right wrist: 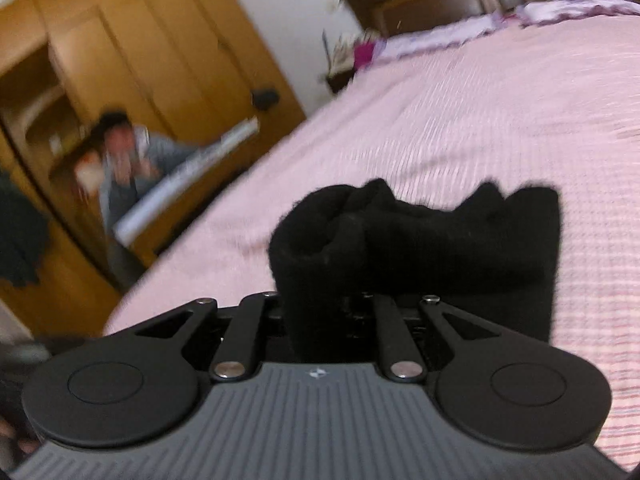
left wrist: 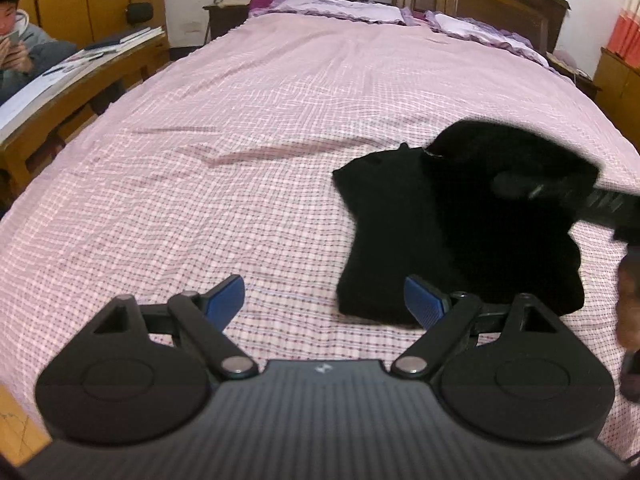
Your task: Fold small clothes
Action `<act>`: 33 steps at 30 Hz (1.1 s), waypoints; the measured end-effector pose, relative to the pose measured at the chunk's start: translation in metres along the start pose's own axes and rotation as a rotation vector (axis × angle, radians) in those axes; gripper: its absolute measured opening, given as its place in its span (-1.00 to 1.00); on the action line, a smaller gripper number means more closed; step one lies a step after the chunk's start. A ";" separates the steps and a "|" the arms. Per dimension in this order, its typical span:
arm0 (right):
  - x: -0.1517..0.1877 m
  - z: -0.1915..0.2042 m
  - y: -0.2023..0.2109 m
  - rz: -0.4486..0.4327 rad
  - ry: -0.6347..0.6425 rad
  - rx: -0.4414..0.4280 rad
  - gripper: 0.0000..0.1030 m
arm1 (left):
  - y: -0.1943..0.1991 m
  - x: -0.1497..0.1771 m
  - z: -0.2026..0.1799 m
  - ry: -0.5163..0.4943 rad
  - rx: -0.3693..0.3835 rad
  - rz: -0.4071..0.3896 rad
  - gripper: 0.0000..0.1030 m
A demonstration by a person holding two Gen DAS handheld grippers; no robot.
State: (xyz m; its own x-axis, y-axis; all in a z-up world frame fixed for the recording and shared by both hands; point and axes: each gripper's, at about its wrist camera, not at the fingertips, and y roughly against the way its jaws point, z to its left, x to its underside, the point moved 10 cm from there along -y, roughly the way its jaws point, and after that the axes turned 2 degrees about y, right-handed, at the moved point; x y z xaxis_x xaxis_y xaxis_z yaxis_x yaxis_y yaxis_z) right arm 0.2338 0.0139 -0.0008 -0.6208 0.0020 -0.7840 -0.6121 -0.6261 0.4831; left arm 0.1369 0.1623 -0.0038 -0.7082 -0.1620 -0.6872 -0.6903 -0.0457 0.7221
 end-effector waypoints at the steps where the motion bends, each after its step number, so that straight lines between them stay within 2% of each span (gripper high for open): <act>1: 0.008 0.004 -0.010 0.031 0.015 0.010 -0.70 | -0.001 0.001 0.001 0.002 0.000 0.003 0.71; 3: 0.026 0.011 -0.028 0.087 0.038 0.036 -0.69 | -0.004 0.002 0.004 -0.001 -0.001 0.007 0.71; 6: 0.043 0.014 -0.043 0.107 0.041 0.036 -0.37 | -0.007 0.001 0.002 -0.016 0.000 0.008 0.71; 10: 0.044 0.020 -0.034 0.098 0.012 -0.023 0.17 | -0.010 -0.009 -0.004 -0.032 0.016 -0.015 0.71; 12: 0.041 0.020 -0.024 0.099 -0.009 -0.040 0.26 | -0.010 -0.014 -0.010 -0.043 0.028 -0.027 0.71; 17: 0.042 0.012 0.032 0.055 -0.044 0.004 0.40 | -0.007 -0.030 -0.038 -0.111 0.068 -0.080 0.71; 21: 0.044 -0.012 0.079 0.014 -0.112 0.065 0.51 | -0.014 -0.037 -0.069 -0.187 0.087 -0.110 0.71; 26: 0.054 -0.045 0.119 -0.044 -0.187 0.160 0.61 | -0.035 -0.034 -0.115 -0.315 0.137 -0.125 0.71; 29: 0.065 -0.061 0.131 -0.075 -0.243 0.183 0.65 | -0.055 -0.031 -0.135 -0.366 0.091 -0.144 0.71; 33: 0.079 -0.077 0.128 -0.084 -0.283 0.248 0.68 | -0.085 -0.028 -0.154 -0.400 0.055 -0.171 0.70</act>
State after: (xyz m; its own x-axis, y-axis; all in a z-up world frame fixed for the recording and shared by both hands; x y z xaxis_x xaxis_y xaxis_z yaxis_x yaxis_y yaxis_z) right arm 0.1447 -0.1264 -0.0309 -0.6529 0.2820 -0.7030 -0.7450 -0.4071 0.5285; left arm 0.2382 0.0192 -0.0330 -0.5774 0.2378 -0.7811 -0.8017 0.0160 0.5975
